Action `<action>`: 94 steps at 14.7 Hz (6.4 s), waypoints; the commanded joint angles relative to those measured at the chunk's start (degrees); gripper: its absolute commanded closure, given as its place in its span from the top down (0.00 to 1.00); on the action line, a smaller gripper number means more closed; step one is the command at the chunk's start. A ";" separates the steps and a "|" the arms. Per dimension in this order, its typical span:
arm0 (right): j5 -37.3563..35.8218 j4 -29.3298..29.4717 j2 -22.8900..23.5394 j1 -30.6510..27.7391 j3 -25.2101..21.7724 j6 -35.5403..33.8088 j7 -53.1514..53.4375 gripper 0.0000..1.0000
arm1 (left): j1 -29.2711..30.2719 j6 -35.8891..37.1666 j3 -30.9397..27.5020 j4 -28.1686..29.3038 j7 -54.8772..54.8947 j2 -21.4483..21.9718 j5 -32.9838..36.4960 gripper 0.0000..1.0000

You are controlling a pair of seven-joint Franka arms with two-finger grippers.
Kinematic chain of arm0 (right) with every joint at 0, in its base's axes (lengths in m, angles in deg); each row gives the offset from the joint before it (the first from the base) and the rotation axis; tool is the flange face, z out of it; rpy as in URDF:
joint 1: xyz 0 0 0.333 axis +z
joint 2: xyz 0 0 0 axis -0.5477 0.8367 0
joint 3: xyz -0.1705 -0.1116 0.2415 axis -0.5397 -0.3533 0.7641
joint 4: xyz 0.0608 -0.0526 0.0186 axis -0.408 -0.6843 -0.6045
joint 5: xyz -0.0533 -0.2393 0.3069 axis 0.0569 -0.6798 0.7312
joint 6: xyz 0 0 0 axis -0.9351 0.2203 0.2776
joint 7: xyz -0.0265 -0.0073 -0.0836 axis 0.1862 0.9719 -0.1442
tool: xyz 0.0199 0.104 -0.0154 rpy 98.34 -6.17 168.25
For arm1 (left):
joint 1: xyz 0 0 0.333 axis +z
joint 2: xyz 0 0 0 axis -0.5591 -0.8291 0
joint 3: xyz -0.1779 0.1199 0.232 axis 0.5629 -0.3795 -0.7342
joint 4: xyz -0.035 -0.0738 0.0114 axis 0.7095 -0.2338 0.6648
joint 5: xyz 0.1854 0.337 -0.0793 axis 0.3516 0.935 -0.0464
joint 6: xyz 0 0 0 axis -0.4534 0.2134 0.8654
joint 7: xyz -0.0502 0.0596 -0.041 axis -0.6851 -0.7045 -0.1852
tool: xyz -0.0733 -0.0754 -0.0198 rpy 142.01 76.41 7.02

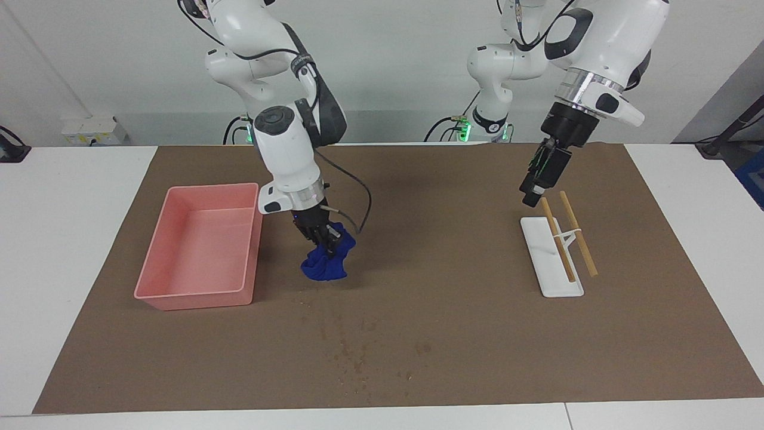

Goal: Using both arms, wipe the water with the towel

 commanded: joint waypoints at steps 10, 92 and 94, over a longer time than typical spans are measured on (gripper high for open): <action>-5.39 -7.41 2.56 -0.96 0.73 6.43 -2.19 0.00 | -7.56 27.23 -13.89 -2.07 56.37 0.91 21.10 1.00; -4.08 16.48 -18.89 -20.30 1.17 -53.34 -43.50 1.00 | 0.50 40.96 -8.21 -9.46 60.17 0.30 19.62 1.00; -4.08 16.48 -18.89 -20.21 1.25 -53.52 -43.41 1.00 | 0.50 40.96 -8.21 -9.46 60.17 0.30 19.62 1.00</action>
